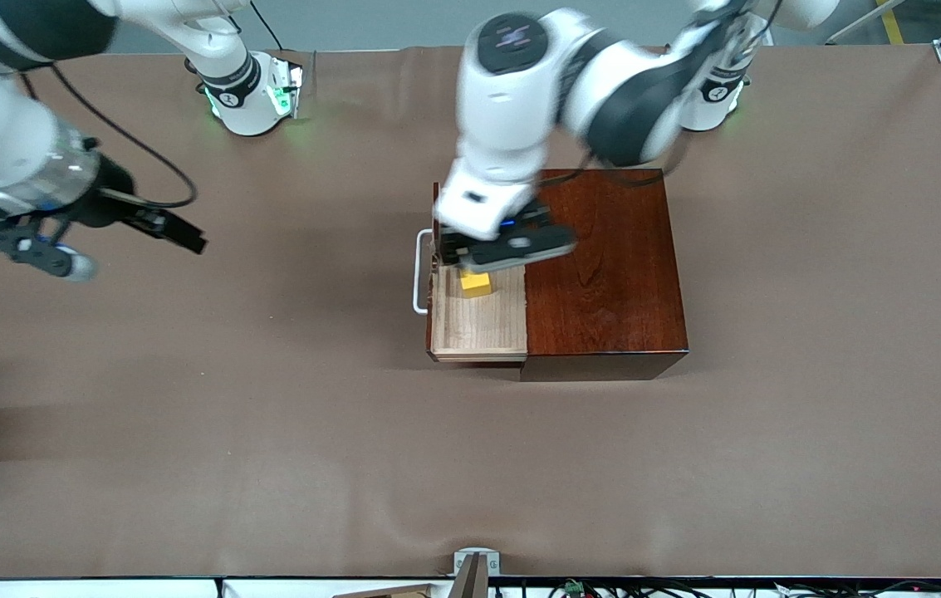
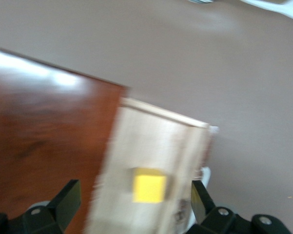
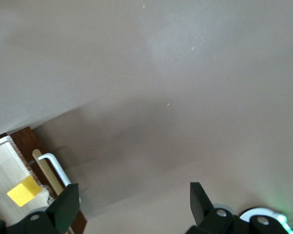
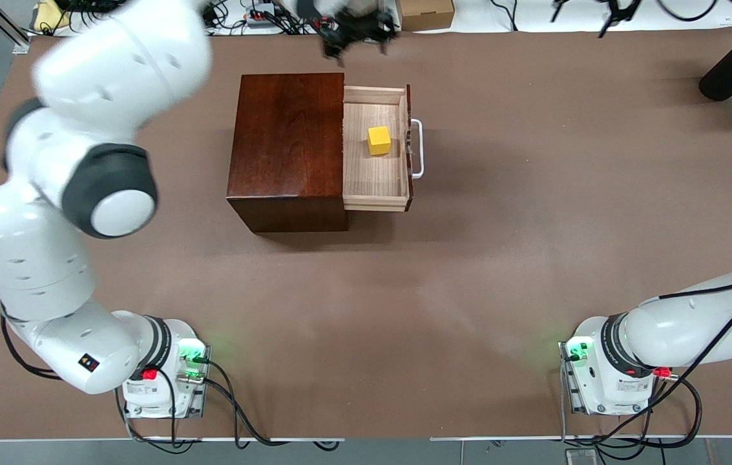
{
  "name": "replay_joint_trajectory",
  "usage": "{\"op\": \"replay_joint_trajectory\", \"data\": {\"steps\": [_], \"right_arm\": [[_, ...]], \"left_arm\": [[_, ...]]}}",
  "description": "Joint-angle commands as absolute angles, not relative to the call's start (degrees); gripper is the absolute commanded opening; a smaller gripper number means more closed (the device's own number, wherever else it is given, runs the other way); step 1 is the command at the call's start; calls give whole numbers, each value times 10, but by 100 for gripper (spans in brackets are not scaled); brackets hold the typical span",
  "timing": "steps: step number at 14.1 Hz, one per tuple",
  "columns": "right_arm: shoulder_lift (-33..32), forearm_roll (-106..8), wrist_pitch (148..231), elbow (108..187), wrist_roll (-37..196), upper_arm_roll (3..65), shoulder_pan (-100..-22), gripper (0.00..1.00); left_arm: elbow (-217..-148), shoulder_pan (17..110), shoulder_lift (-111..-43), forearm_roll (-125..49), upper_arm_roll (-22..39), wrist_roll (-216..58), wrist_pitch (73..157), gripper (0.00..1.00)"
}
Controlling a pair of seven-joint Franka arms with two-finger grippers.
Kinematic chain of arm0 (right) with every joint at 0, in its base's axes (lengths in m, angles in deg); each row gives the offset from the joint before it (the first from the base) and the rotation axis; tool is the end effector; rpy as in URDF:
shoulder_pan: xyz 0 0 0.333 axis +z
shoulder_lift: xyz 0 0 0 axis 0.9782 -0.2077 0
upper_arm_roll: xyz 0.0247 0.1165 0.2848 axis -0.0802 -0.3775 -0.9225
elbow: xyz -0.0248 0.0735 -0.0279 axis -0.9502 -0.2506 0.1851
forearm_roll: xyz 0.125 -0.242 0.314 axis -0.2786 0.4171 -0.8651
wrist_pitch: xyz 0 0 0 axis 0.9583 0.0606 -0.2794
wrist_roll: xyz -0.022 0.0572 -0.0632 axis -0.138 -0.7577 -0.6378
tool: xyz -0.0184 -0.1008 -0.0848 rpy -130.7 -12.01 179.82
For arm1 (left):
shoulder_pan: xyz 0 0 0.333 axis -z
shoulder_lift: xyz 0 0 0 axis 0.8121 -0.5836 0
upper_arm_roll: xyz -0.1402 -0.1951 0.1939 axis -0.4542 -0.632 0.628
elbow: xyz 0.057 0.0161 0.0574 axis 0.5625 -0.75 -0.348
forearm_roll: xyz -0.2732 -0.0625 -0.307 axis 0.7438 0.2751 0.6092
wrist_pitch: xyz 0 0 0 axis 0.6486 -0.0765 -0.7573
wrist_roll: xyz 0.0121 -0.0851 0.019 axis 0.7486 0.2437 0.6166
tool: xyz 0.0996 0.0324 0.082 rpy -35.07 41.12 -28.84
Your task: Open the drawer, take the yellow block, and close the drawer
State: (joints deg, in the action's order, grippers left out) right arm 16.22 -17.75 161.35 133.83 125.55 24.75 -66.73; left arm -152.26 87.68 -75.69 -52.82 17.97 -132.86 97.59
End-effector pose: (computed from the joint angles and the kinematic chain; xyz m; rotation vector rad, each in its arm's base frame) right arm 0.5797 0.1691 0.5611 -3.0028 0.6910 0.1844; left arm 0.5534 -0.4533 0.5094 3.0517 0.4994 0.1458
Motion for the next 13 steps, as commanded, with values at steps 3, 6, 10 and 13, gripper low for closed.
{"op": "replay_joint_trajectory", "data": {"steps": [3, 6, 10, 13], "right_arm": [[131, -181, 1620, 1335, 1414, 252, -594, 100], [108, -199, 1651, 1333, 1504, 251, -561, 100], [77, -201, 1698, 1332, 1617, 251, -518, 100], [46, -202, 1744, 1331, 1701, 251, -492, 100]], "left_arm": [[-1634, 728, -606, -460, 174, -1154, 884, 100], [-1731, 668, -521, -454, 174, -1056, 883, 100], [-1772, 584, -497, -453, 175, -903, 887, 100], [-1788, 559, -500, -453, 185, -846, 896, 100]]}}
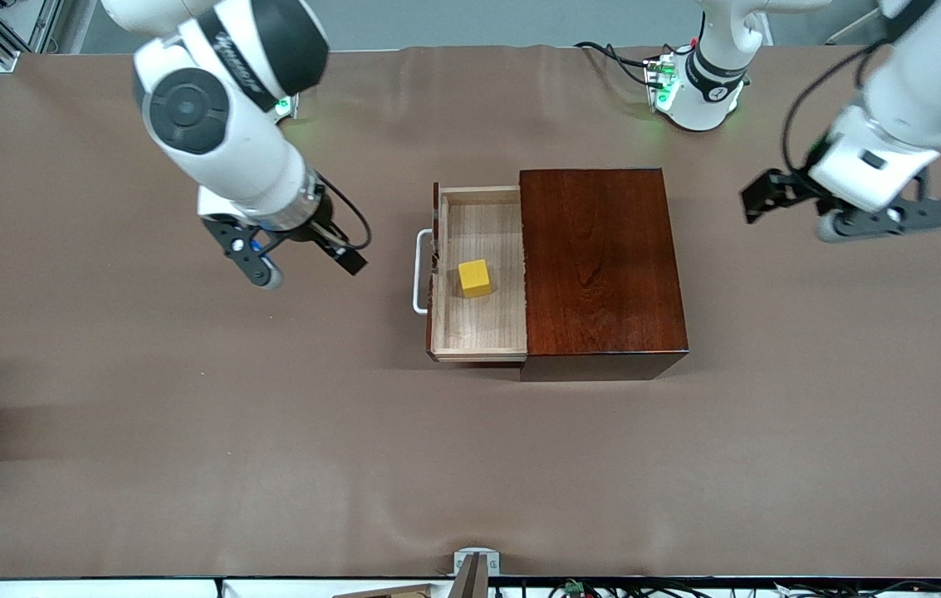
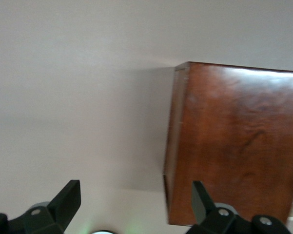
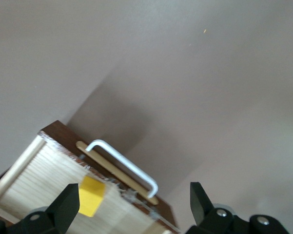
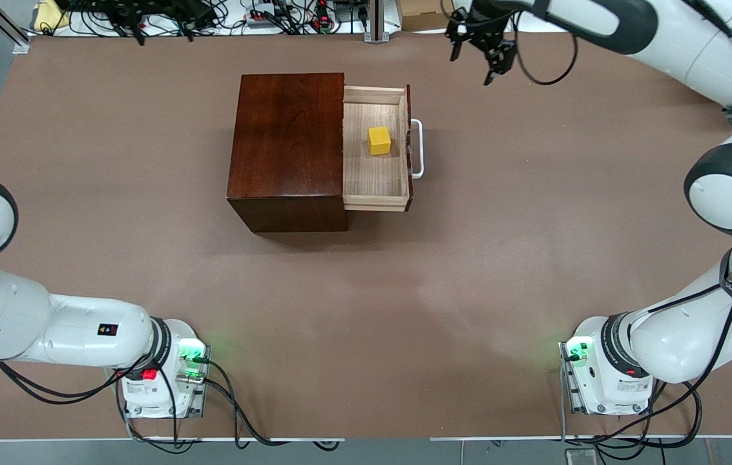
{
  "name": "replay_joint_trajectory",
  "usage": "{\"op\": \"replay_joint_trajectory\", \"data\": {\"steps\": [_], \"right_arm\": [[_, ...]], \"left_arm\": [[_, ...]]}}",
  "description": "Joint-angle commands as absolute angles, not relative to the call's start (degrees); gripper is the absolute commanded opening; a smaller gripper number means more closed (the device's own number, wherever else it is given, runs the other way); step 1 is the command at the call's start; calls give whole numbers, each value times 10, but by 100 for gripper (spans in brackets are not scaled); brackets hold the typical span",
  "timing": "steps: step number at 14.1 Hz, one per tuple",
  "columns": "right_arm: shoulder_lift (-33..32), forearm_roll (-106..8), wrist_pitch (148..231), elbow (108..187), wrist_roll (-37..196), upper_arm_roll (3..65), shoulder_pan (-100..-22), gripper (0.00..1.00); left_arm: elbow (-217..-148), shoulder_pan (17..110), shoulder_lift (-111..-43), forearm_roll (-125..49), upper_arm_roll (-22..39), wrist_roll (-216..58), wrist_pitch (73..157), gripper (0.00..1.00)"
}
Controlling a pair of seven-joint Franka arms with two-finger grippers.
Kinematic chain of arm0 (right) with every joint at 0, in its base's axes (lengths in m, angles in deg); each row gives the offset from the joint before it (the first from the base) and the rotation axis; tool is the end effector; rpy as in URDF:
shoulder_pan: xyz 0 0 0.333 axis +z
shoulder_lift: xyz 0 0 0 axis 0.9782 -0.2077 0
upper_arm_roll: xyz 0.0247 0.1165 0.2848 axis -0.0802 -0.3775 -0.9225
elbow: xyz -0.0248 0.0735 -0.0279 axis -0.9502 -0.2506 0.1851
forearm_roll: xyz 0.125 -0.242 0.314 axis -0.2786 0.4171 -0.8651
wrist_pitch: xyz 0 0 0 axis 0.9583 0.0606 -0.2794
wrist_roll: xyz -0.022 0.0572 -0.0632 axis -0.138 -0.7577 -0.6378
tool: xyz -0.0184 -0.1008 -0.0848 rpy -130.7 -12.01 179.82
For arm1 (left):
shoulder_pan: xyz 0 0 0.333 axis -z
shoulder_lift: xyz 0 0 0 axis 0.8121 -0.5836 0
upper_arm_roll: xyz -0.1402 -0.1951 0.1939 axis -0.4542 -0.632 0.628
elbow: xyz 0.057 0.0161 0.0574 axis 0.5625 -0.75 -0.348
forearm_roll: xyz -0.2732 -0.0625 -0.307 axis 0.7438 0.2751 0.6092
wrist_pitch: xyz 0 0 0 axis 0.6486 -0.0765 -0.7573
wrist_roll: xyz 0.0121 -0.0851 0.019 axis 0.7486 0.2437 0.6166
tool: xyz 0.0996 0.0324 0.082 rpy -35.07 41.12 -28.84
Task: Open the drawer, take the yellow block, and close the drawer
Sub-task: 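Lower the right gripper into the drawer over the yellow cube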
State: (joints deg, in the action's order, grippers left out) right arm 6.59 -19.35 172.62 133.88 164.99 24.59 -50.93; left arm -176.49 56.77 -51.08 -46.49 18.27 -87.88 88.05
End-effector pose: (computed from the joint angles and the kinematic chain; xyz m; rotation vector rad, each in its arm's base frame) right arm 0.5610 0.3510 0.4704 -2.7963 1.3281 0.2280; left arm 0.5629 -0.1075 0.5576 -3.1252 -0.1257 0.1068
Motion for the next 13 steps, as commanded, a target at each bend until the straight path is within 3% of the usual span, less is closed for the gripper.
{"op": "replay_joint_trajectory", "data": {"steps": [1, 13], "right_arm": [[32, -199, 1755, 1331, 1732, 251, -481, 100], [-71, -197, 1898, 1299, 2038, 252, -393, 100]], "left_arm": [[-1788, 560, -499, -453, 194, -825, 898, 100], [-1787, 561, -501, -458, 210, -744, 898, 100]]}}
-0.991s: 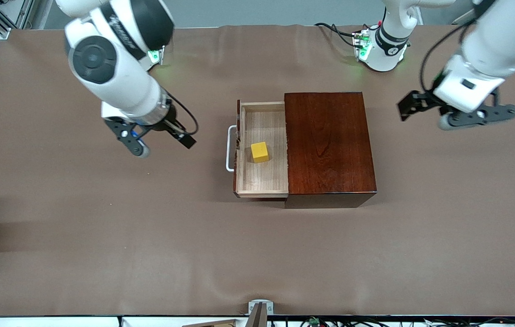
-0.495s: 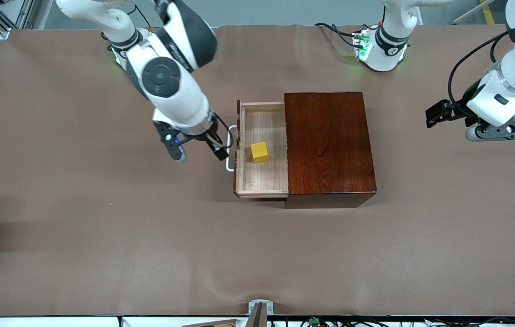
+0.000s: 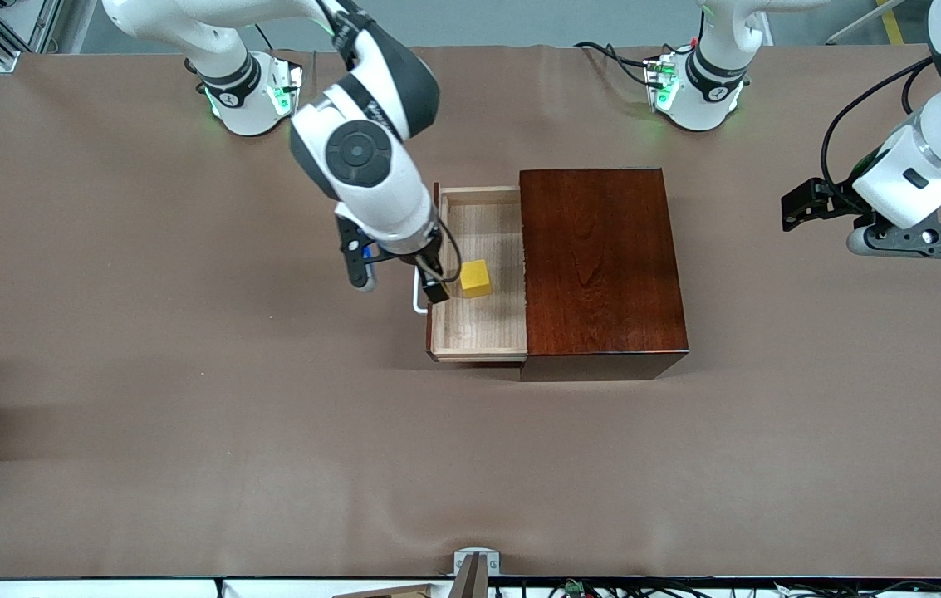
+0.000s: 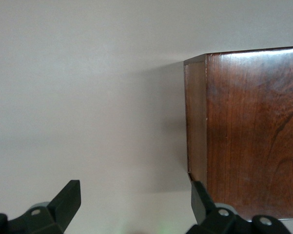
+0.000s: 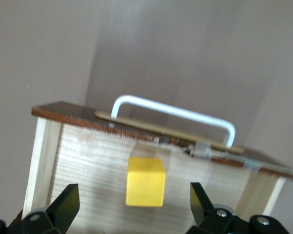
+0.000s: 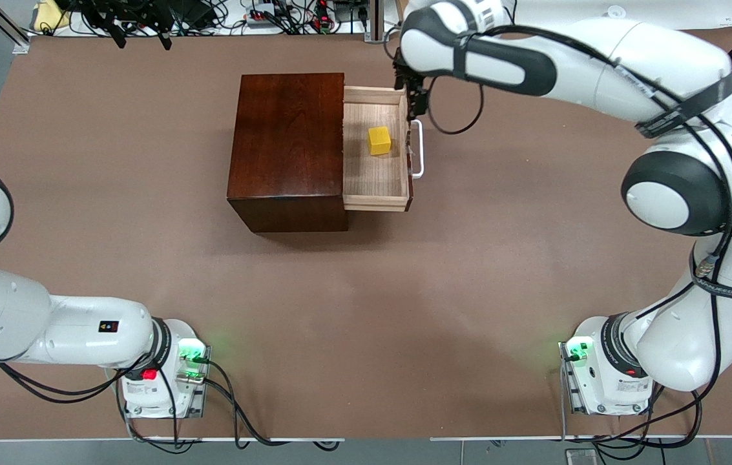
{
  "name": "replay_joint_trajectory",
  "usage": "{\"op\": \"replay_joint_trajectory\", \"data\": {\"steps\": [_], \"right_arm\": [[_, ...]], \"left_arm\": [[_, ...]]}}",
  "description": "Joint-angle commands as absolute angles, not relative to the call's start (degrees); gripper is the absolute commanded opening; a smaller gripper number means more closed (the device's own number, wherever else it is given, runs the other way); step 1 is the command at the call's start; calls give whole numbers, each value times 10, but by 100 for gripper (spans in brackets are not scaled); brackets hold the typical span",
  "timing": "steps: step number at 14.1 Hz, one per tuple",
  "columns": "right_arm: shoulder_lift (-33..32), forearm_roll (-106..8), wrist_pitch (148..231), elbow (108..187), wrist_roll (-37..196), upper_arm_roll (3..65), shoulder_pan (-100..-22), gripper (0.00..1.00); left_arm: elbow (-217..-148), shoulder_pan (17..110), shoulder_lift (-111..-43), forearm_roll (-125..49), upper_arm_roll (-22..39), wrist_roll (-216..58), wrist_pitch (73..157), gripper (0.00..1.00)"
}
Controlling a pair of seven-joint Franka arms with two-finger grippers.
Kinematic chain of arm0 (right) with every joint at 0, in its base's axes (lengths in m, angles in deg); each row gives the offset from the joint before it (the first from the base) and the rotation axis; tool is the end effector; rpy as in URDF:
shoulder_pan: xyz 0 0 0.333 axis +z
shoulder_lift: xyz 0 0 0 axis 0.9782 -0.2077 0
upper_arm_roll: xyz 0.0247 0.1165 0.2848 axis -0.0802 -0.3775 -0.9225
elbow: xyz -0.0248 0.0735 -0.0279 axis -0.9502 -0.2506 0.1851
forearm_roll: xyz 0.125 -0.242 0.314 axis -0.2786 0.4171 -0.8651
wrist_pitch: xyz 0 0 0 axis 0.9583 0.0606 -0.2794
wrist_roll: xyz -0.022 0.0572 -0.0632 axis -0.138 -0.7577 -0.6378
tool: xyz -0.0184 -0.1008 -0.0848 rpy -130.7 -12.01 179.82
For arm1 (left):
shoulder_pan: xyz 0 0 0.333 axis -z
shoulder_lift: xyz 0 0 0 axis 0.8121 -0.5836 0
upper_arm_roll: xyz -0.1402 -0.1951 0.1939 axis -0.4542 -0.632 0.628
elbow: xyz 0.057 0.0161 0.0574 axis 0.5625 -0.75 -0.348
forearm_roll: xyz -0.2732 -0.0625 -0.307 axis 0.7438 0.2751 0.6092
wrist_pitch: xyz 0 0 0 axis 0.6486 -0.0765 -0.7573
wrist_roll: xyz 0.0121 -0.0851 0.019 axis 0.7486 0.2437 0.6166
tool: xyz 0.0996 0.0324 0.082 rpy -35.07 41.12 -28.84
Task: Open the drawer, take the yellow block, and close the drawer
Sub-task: 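Lower the right gripper into the drawer over the yellow cube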
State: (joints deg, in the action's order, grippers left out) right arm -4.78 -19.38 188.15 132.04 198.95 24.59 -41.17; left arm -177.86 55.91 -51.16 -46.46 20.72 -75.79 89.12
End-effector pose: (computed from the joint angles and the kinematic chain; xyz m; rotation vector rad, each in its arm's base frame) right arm 0.5422 0.4746 0.3730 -2.3894 1.8974 0.2044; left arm 0.5690 -0.0750 0.5465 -3.1345 0.1141 0.1191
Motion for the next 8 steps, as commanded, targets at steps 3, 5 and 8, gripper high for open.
{"op": "replay_joint_trajectory", "data": {"steps": [3, 5, 8], "right_arm": [[-95, -197, 1924, 1299, 2081, 252, -382, 100], [-102, -198, 1932, 1299, 2098, 252, -380, 100], [-120, -198, 1955, 1293, 2119, 252, -373, 100]], "left_arm": [[-1784, 561, -501, -459, 208, -744, 898, 100], [-1784, 561, -501, -460, 207, -744, 898, 100], [-1783, 561, -502, -460, 207, -744, 898, 100]]}}
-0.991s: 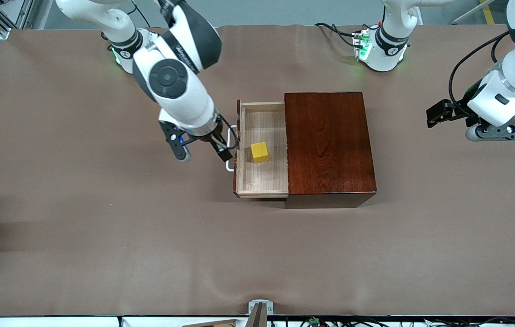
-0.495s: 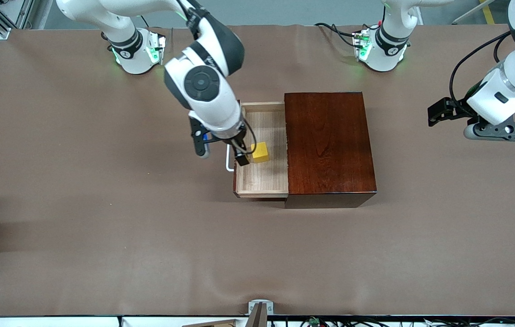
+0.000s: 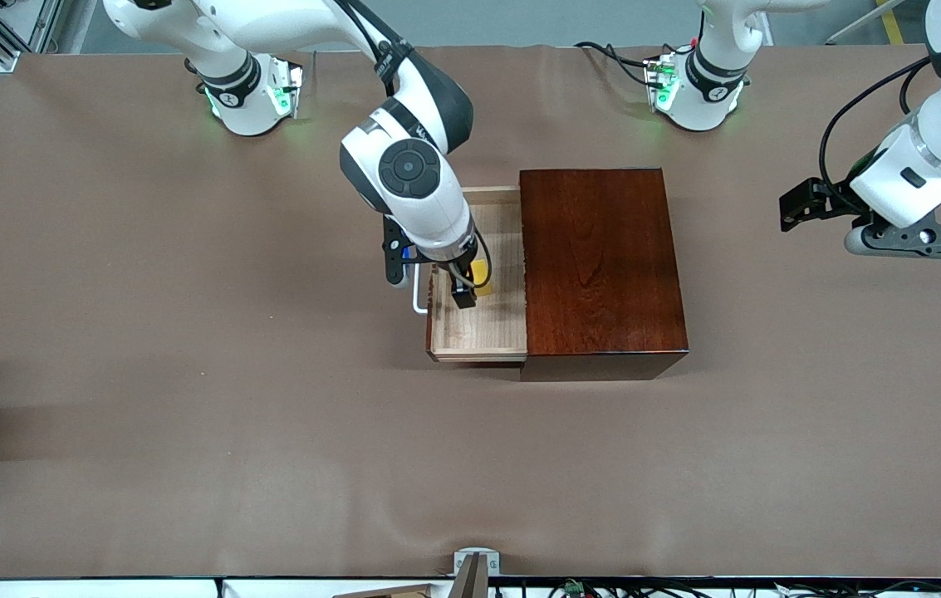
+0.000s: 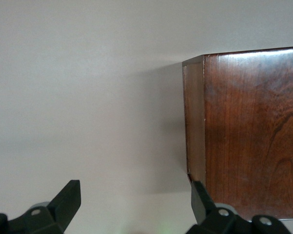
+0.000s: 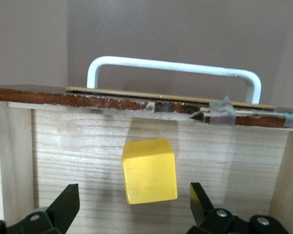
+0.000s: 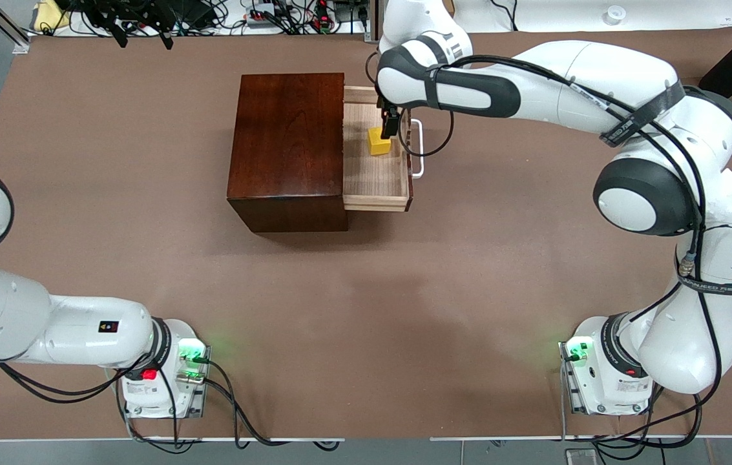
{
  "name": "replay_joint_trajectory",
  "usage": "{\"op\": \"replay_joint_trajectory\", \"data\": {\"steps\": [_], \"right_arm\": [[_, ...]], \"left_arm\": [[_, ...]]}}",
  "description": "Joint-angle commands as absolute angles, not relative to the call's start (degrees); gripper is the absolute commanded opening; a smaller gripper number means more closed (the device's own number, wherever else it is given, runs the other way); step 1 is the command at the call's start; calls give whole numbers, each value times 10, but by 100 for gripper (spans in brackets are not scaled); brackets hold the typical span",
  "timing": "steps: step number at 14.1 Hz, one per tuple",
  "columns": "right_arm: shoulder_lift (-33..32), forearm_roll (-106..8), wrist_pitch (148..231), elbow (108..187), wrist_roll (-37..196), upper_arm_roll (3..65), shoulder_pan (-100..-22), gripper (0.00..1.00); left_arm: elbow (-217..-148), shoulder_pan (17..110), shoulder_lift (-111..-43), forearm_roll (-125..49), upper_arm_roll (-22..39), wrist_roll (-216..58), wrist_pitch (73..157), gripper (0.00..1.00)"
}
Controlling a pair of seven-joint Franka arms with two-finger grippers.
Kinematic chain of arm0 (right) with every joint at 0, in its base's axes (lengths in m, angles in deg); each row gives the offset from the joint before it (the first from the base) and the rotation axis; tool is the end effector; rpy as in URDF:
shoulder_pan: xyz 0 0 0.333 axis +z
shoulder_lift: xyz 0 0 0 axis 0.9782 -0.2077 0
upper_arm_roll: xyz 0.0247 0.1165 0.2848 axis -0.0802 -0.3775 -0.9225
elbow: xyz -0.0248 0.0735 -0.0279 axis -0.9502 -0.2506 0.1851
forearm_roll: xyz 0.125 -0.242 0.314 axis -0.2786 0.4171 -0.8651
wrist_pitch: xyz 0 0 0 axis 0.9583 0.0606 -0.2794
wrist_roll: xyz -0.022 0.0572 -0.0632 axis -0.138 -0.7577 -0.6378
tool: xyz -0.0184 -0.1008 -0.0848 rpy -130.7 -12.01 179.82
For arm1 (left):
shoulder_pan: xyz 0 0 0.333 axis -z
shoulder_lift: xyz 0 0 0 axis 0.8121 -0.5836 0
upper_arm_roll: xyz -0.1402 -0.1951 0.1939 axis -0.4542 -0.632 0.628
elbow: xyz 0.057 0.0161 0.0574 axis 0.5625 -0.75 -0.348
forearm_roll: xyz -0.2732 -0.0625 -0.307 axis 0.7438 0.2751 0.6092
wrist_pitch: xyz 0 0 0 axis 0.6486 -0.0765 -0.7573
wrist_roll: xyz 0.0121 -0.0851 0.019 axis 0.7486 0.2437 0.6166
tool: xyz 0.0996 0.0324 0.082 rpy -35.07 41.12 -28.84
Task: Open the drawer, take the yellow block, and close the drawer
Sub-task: 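Lower the right gripper into the drawer over the yellow cube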
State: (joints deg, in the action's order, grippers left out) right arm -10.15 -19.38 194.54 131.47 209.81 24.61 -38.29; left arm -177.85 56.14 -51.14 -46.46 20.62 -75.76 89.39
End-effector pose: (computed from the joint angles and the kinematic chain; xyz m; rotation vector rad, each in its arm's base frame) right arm 0.5323 0.5112 0.3204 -2.2271 2.0685 0.2136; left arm 0.5691 -0.0783 0.5472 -3.1347 0.1239 0.1110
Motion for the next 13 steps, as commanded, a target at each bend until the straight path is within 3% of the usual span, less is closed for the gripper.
{"op": "replay_joint_trajectory", "data": {"steps": [1, 13], "right_arm": [[-130, -199, 1966, 1289, 2120, 251, -372, 100], [-154, -194, 1966, 1292, 2121, 252, -350, 100]], "left_arm": [[-1783, 561, -502, -460, 207, -744, 898, 100], [-1783, 564, -501, -460, 205, -743, 898, 100]]}}
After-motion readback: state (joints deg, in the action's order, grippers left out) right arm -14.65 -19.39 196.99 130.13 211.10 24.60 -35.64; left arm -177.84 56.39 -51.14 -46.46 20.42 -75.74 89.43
